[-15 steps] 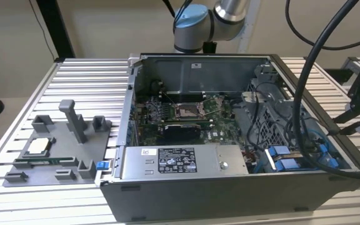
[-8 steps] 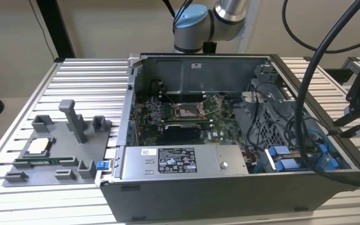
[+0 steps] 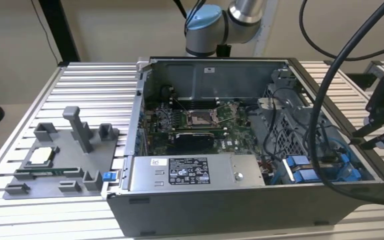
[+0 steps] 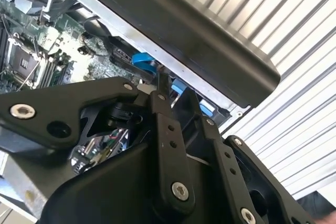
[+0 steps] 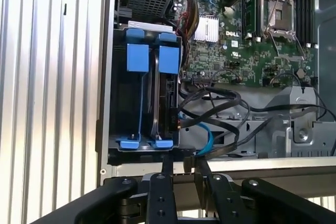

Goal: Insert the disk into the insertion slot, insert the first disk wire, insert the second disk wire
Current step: 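Insert the second disk wire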

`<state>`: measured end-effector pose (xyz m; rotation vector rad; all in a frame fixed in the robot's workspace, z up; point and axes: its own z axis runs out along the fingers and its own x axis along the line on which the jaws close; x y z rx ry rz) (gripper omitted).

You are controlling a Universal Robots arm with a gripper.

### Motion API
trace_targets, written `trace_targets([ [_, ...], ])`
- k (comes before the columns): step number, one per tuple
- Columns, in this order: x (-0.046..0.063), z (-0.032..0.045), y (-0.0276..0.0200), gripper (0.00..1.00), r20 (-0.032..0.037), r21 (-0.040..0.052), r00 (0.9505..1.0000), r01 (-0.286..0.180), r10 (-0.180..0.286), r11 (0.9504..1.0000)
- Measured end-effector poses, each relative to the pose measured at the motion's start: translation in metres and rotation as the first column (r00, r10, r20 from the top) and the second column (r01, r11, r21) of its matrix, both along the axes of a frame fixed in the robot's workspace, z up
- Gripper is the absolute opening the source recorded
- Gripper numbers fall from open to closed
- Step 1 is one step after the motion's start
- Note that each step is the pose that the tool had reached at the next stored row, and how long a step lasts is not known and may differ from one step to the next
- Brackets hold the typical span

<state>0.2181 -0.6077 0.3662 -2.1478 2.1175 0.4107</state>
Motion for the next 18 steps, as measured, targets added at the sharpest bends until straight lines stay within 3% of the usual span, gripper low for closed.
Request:
trace_targets([
  [4,0.0000,-0.0022,0.0000,1.00,-0.0001,0.0143,1.0000,0.000,0.000,0.9999],
  [11,-0.0001,-0.0049,-0.0002,1.00,-0.0046,0.0261,1.0000,0.000,0.000,0.9997],
  [12,-0.0001,-0.0052,-0.0002,0.00,-0.0049,0.0277,1.0000,0.000,0.000,0.9996],
  [18,0.0000,-0.0065,-0.0001,0.00,-0.0063,0.0349,1.0000,0.003,-0.003,0.9994],
])
